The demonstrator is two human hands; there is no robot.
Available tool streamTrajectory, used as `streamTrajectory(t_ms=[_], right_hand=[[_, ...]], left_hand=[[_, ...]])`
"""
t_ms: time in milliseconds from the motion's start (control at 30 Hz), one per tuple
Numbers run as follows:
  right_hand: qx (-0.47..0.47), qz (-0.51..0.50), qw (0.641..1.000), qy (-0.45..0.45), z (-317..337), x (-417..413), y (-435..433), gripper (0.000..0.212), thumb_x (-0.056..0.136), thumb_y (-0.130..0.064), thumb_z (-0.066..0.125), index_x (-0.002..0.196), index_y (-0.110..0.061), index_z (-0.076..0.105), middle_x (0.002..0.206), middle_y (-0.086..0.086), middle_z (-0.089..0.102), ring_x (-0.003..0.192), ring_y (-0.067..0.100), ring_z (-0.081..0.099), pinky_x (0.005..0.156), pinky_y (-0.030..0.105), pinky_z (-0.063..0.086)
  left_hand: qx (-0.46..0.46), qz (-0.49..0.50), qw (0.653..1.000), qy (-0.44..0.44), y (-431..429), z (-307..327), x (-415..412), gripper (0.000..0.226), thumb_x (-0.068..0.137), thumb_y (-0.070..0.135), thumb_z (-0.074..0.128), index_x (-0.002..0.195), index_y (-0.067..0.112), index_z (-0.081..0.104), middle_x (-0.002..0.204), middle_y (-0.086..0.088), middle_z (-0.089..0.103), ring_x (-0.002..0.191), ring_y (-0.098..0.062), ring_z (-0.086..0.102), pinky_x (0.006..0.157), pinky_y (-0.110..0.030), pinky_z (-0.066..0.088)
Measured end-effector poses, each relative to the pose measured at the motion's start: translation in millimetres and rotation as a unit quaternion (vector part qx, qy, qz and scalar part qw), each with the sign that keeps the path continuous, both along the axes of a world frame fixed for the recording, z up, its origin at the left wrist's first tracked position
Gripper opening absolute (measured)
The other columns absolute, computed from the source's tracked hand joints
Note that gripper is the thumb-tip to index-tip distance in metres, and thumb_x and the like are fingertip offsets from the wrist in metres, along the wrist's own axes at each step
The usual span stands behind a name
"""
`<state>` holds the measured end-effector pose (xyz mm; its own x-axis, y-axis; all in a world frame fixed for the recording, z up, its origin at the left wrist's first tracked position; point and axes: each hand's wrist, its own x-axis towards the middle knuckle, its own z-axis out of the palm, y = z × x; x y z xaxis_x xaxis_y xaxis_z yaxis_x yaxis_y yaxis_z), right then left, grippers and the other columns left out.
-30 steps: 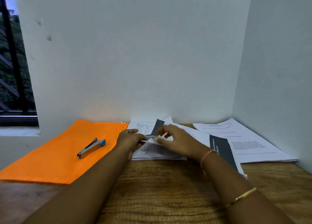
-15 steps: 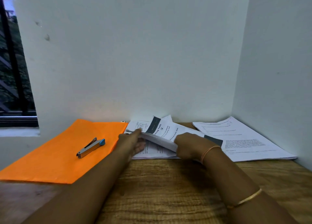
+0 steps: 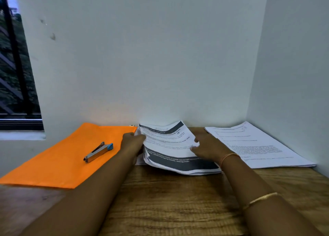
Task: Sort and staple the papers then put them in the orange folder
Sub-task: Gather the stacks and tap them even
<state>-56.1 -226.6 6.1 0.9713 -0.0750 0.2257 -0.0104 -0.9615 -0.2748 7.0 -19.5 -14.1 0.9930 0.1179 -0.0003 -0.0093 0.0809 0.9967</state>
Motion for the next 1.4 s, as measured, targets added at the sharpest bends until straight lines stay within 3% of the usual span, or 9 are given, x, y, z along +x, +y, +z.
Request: streamTrajectory(t_ms=[167, 300, 433, 500, 600, 667, 867, 1133, 1400], right_hand=[[0.020, -0.026, 0.996, 0.082, -5.8, -0.1, 5.4, 0.043, 0.091, -0.021, 0.049, 0.133, -0.012, 0.046, 0.142, 0.009, 0.044, 0.127, 0.024, 0.044, 0.098, 0.025, 0.036], [0.090, -0.018, 0.994, 0.056, -1.8, -1.5, 15.2, 0.039, 0.093, -0.006, 0.039, 0.130, -0.005, 0.050, 0.136, 0.013, 0.047, 0.123, 0.025, 0.045, 0.093, 0.023, 0.037], [0.196, -0.034, 0.980, 0.019, -0.3, 6.0, 20.5, 0.036, 0.092, 0.002, 0.037, 0.122, 0.009, 0.055, 0.129, 0.022, 0.053, 0.120, 0.033, 0.048, 0.097, 0.031, 0.039], [0.226, -0.046, 0.973, -0.011, -4.1, 9.9, 20.5, 0.035, 0.092, 0.001, 0.037, 0.122, 0.006, 0.056, 0.127, 0.021, 0.055, 0.115, 0.034, 0.051, 0.090, 0.031, 0.043], [0.280, -0.058, 0.957, -0.055, -16.1, 17.2, 18.3, 0.033, 0.089, 0.000, 0.040, 0.115, -0.003, 0.060, 0.126, 0.017, 0.054, 0.096, 0.023, 0.049, 0.064, 0.023, 0.040], [0.280, -0.052, 0.957, -0.051, -22.9, 22.0, 17.1, 0.034, 0.088, -0.001, 0.041, 0.117, -0.007, 0.058, 0.129, 0.015, 0.050, 0.097, 0.021, 0.048, 0.070, 0.023, 0.037], [0.132, -0.028, 0.990, 0.051, -33.7, 31.5, 19.9, 0.044, 0.093, -0.017, 0.038, 0.137, -0.014, 0.042, 0.145, 0.010, 0.039, 0.132, 0.031, 0.037, 0.109, 0.044, 0.030], [0.041, -0.016, 0.995, 0.093, -37.4, 29.1, 15.9, 0.052, 0.100, -0.042, 0.030, 0.148, -0.025, 0.021, 0.159, 0.000, 0.014, 0.144, 0.028, 0.018, 0.112, 0.050, 0.012], [0.102, 0.080, 0.976, 0.176, -23.4, 15.0, 8.6, 0.087, 0.082, -0.068, 0.051, 0.151, -0.030, 0.014, 0.159, 0.004, 0.008, 0.144, 0.025, 0.017, 0.117, 0.040, 0.017]], left_hand=[[0.062, -0.014, 0.997, 0.043, 16.4, 2.0, 9.1, 0.019, 0.088, -0.006, 0.049, 0.072, 0.004, 0.049, 0.078, -0.016, 0.052, 0.075, -0.027, 0.050, 0.065, -0.033, 0.037], [0.243, -0.003, 0.969, -0.042, 13.6, -0.6, 4.8, 0.034, 0.087, -0.008, 0.039, 0.106, 0.009, 0.061, 0.122, -0.014, 0.054, 0.106, -0.035, 0.054, 0.080, -0.036, 0.048], [0.317, 0.011, 0.940, -0.125, 15.6, 2.6, 4.3, 0.032, 0.087, -0.006, 0.045, 0.111, 0.010, 0.060, 0.128, -0.011, 0.055, 0.097, -0.023, 0.055, 0.070, -0.028, 0.043], [0.358, 0.023, 0.926, -0.119, 18.0, 3.4, 3.7, 0.034, 0.087, -0.004, 0.044, 0.113, 0.009, 0.060, 0.115, -0.006, 0.059, 0.076, -0.017, 0.051, 0.065, -0.028, 0.038], [0.451, 0.015, 0.889, -0.084, 19.0, -0.2, 4.1, 0.023, 0.086, -0.001, 0.044, 0.094, 0.014, 0.060, 0.087, 0.006, 0.050, 0.091, -0.027, 0.052, 0.074, -0.031, 0.039], [0.495, 0.009, 0.866, -0.066, 18.5, -2.0, 4.2, 0.015, 0.087, 0.002, 0.044, 0.084, 0.013, 0.053, 0.076, 0.005, 0.044, 0.090, -0.027, 0.049, 0.074, -0.034, 0.045], [0.566, -0.016, 0.823, -0.038, 16.0, 0.7, 1.3, 0.031, 0.094, 0.015, 0.045, 0.124, 0.010, 0.052, 0.130, -0.009, 0.053, 0.102, -0.021, 0.050, 0.080, -0.029, 0.041], [0.709, -0.121, 0.694, -0.020, 10.0, 8.6, -14.0, 0.078, 0.079, 0.075, 0.040, 0.122, 0.010, 0.050, 0.125, -0.011, 0.054, 0.114, -0.025, 0.048, 0.086, -0.031, 0.035], [0.728, -0.143, 0.670, 0.028, 12.3, 2.4, -9.8, 0.110, 0.055, 0.090, 0.045, 0.138, 0.018, 0.038, 0.143, -0.015, 0.031, 0.129, -0.032, 0.032, 0.106, -0.048, 0.031]])
